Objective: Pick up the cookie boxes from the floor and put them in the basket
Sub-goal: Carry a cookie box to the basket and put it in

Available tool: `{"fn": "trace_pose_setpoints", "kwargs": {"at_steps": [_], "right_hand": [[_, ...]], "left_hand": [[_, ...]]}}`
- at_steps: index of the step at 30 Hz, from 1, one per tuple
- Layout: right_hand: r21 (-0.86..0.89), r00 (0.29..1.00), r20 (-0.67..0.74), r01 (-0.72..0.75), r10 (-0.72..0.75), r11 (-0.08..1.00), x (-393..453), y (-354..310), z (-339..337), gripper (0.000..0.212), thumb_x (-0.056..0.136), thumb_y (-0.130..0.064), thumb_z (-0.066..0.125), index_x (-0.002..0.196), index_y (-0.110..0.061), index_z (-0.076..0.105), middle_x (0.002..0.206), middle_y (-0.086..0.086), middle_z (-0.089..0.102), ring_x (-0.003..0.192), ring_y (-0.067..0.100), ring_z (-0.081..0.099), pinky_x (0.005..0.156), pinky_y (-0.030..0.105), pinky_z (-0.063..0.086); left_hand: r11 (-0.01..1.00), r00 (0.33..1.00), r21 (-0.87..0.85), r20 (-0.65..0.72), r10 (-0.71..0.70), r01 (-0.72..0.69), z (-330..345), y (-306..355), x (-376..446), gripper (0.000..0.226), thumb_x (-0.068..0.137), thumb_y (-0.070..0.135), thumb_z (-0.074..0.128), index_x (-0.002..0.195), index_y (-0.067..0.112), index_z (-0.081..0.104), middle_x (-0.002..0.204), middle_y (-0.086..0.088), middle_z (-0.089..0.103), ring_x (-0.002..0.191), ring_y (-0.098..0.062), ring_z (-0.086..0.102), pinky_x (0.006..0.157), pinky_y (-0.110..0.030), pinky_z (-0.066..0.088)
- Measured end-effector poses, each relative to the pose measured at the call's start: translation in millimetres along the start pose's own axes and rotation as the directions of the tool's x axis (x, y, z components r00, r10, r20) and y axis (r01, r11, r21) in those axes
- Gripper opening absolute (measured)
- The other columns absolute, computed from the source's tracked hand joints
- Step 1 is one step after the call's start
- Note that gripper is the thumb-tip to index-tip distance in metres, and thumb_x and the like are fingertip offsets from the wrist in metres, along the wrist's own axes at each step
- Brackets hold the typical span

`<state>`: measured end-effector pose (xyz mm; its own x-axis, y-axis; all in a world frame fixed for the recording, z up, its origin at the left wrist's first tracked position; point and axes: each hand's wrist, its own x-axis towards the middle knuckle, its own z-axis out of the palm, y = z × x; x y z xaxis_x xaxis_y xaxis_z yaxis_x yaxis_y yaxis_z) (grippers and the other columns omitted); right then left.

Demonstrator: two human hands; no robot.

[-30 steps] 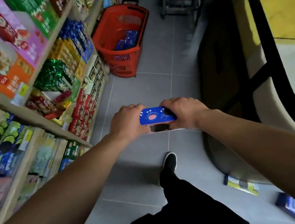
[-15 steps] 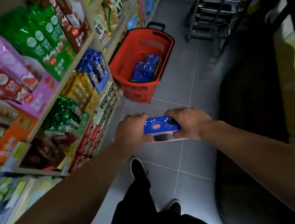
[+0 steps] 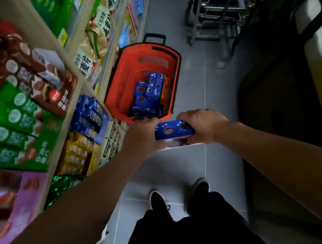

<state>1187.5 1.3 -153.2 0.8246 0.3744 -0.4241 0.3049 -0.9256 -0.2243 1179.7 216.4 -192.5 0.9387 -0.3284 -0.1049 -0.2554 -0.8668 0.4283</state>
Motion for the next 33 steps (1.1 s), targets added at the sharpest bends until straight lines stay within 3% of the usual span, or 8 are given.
{"fn": "trace_pose_setpoints", "kwargs": {"at_steps": [6,11,15,18,26,29,33], "right_hand": [[-0.013,1.000,0.017,0.005,-0.005,1.000,74.0,60.9,-33.4,0.047,0.078,-0.045,0.069,0.120,-0.039,0.047,0.103,-0.009,0.065,0.090,0.019,0.062,0.075,0.031,0.049],[-0.068,0.996,0.007,0.092,-0.092,0.993,142.5,127.6,-59.2,0.058,0.075,-0.047,0.070,0.127,-0.037,0.047,0.112,-0.006,0.066,0.099,0.023,0.065,0.080,0.034,0.049],[-0.085,0.980,0.083,0.189,-0.182,0.978,195.6,175.9,-93.5,0.057,0.072,-0.056,0.070,0.121,-0.037,0.048,0.111,-0.006,0.066,0.100,0.025,0.065,0.082,0.037,0.052],[-0.093,0.958,0.146,0.261,-0.246,0.961,233.3,198.0,-120.0,0.049,0.072,-0.049,0.070,0.114,-0.035,0.050,0.105,-0.006,0.066,0.094,0.025,0.065,0.077,0.034,0.052],[-0.131,0.863,0.258,0.476,-0.434,0.869,351.5,207.0,-159.3,0.057,0.072,-0.047,0.070,0.124,-0.035,0.048,0.108,-0.007,0.066,0.096,0.022,0.065,0.076,0.040,0.056],[-0.141,0.832,0.298,0.522,-0.467,0.841,390.2,208.4,-173.9,0.059,0.075,-0.040,0.074,0.127,-0.029,0.049,0.111,-0.005,0.064,0.097,0.022,0.064,0.076,0.038,0.055],[-0.160,0.775,0.376,0.594,-0.508,0.788,436.0,207.9,-193.5,0.063,0.079,-0.033,0.074,0.134,-0.024,0.045,0.120,-0.001,0.061,0.102,0.025,0.062,0.072,0.030,0.043]], "left_hand": [[1.000,0.997,0.000,0.076,-0.029,0.029,8.8,-6.1,104.4,0.056,0.054,0.047,0.076,0.103,0.025,0.058,0.093,0.004,0.068,0.082,-0.021,0.066,0.067,-0.035,0.055],[0.992,0.989,-0.019,0.086,-0.123,0.125,19.8,2.9,184.0,0.064,0.053,0.051,0.074,0.109,0.025,0.057,0.100,0.000,0.067,0.089,-0.026,0.065,0.073,-0.042,0.055],[0.971,0.970,-0.005,0.043,-0.240,0.240,22.1,18.9,239.8,0.057,0.054,0.050,0.077,0.100,0.023,0.057,0.092,-0.004,0.067,0.085,-0.029,0.064,0.070,-0.042,0.055],[0.943,0.946,-0.075,0.049,-0.322,0.325,19.2,22.2,273.6,0.053,0.052,0.055,0.072,0.093,0.025,0.055,0.085,0.002,0.066,0.078,-0.025,0.065,0.066,-0.041,0.056],[0.855,0.864,-0.133,0.017,-0.504,0.501,21.2,-17.8,344.8,0.074,0.056,0.077,0.058,0.113,0.030,0.054,0.098,0.005,0.066,0.088,-0.021,0.064,0.077,-0.041,0.056],[0.811,0.827,-0.179,0.037,-0.561,0.557,15.4,-30.0,372.9,0.082,0.048,0.081,0.047,0.111,0.029,0.055,0.099,0.005,0.065,0.091,-0.021,0.063,0.079,-0.041,0.055],[0.758,0.783,-0.228,0.028,-0.622,0.611,15.8,-43.6,398.4,0.069,0.052,0.072,0.063,0.106,0.029,0.057,0.096,0.006,0.067,0.088,-0.020,0.064,0.075,-0.041,0.056]]}}
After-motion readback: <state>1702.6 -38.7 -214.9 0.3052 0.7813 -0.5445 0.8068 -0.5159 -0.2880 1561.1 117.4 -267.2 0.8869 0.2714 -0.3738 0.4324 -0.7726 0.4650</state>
